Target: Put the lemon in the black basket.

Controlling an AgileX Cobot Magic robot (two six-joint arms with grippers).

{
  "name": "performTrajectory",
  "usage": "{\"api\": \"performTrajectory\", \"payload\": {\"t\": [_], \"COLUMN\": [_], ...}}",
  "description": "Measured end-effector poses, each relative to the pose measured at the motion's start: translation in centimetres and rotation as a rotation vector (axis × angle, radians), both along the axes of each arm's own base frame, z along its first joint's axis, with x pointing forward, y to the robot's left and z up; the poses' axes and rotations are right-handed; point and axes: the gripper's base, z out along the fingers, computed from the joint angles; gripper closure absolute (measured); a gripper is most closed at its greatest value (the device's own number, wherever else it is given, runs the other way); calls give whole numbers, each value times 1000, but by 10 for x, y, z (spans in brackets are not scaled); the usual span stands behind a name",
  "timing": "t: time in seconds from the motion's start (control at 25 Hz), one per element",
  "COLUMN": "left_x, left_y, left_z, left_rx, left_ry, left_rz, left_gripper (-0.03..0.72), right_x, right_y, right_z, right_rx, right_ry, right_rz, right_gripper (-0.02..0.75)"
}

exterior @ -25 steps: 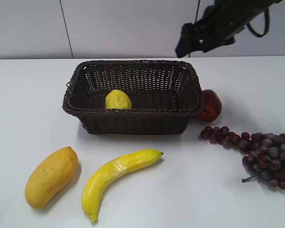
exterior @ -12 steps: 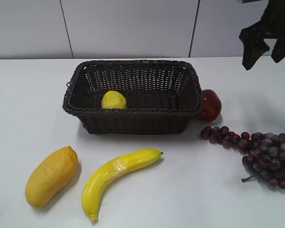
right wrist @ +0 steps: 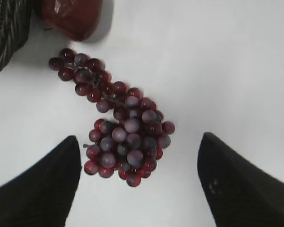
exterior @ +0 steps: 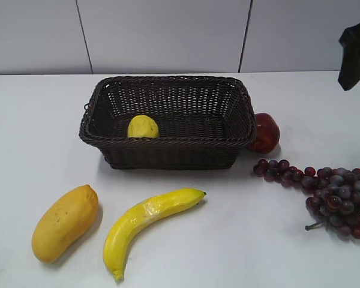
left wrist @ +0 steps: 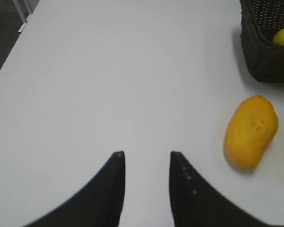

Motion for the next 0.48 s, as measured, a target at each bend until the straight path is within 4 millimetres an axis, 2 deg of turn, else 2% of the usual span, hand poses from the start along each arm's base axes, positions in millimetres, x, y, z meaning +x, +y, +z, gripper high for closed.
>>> {"api": "performTrajectory", "payload": {"t": [0.24, 0.48], "left_x": [0, 0], "left_y": [0, 0], "left_z": [0, 0], "left_rx": [0, 0], "left_ry": [0, 0], "left_rz": [0, 0], "left_gripper": [449, 449], "right_x": [-51, -101], "right_y": [-8, -14], "right_z": [8, -6], "right_rx": [11, 42], "right_ry": [-16, -53], "right_rz": [-17, -27], "right_gripper": [164, 164]}}
